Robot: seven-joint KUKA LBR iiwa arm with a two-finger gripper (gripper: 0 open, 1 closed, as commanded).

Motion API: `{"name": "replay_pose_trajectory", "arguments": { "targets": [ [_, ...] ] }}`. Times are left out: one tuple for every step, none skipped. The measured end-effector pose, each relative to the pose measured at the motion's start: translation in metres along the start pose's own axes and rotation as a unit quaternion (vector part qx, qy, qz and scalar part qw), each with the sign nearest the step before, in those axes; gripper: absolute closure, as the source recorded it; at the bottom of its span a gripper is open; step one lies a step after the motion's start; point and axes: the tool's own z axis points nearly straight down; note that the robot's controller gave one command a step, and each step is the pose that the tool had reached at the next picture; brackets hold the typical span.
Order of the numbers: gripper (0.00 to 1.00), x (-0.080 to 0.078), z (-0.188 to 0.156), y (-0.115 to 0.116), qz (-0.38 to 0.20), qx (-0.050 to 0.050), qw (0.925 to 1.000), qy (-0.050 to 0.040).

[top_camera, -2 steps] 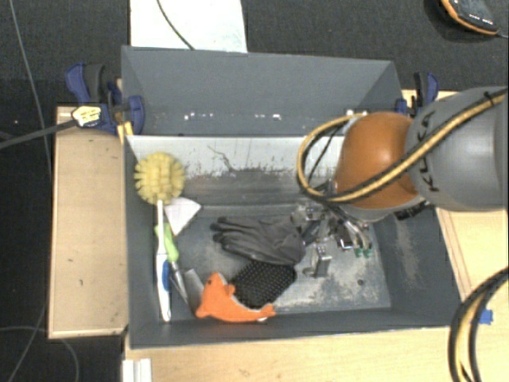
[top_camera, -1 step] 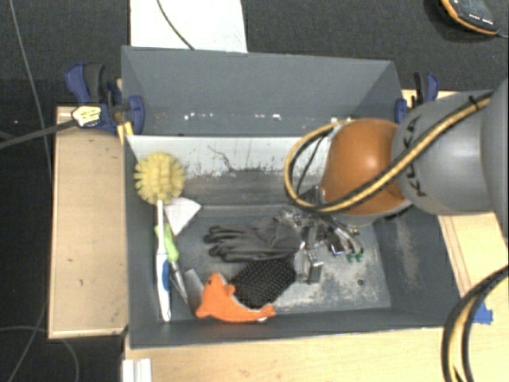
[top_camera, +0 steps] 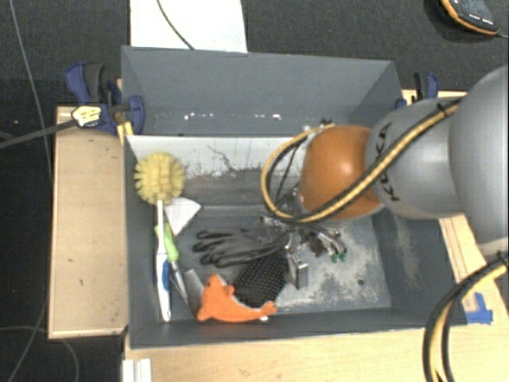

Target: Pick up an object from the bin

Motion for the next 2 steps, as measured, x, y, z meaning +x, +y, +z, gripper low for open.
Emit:
{"name": "replay_pose_trajectory", "arguments": {
  "targets": [
    [1.00,0.0214,-0.0012,0.0293,0.053,-0.003,0.9986,0.0027],
    [1.00,0.0214,-0.0012,0.0293,0.053,-0.003,0.9986,0.0027]
  ]
}}
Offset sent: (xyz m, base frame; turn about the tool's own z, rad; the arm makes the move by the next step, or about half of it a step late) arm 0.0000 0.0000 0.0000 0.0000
